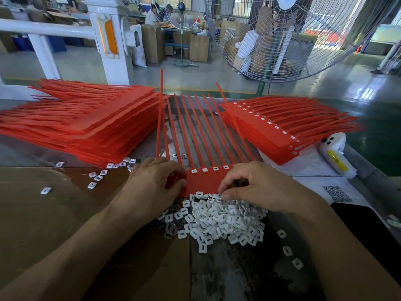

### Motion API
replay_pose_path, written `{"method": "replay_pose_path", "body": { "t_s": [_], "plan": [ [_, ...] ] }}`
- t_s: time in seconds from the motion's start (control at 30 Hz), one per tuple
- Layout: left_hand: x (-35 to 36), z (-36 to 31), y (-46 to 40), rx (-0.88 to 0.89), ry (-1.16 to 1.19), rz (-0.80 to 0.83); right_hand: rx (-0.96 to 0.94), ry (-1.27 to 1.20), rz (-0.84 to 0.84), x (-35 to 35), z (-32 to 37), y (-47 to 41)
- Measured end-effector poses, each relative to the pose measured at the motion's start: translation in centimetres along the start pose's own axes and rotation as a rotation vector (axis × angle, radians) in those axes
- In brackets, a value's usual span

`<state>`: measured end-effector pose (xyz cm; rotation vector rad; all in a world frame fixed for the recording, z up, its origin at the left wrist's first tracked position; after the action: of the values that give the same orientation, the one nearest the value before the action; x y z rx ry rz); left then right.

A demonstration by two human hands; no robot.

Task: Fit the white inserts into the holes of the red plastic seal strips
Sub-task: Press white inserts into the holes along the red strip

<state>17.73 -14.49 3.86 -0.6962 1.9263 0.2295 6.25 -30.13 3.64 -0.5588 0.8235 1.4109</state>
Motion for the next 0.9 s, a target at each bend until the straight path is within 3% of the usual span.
{"method": "replay_pose_path", "body": {
  "t_s": [0.17, 0.53, 0.9],
  "plan": [
    [0.1, 0.0, -0.1, 0.010, -0.003, 0.008, -0.032, -0.010, -0.036, -0.1, 0.4, 0.0],
    [0.2, 0.1, -0.2, 0.010, -0.015, 0.014, -0.053, -0.418, -0.260, -2.0, -0.4, 0.2],
    [0.3, 0.3, -0.2, 0.020, -0.013, 0.014, -0.044, -0.327, -0.159, -0.8, 0.2, 0.0]
  ]
}}
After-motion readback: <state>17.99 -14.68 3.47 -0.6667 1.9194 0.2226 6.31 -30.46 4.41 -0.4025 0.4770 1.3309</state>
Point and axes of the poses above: each hand's wrist, its own y-axis away from the middle knuckle, its own x-axis out of the palm, z = x × y, the point moved 10 cm from there along -y, towards the middle knuckle, and after that the axes turned 7 degrees about z, right-handed, at the moved point
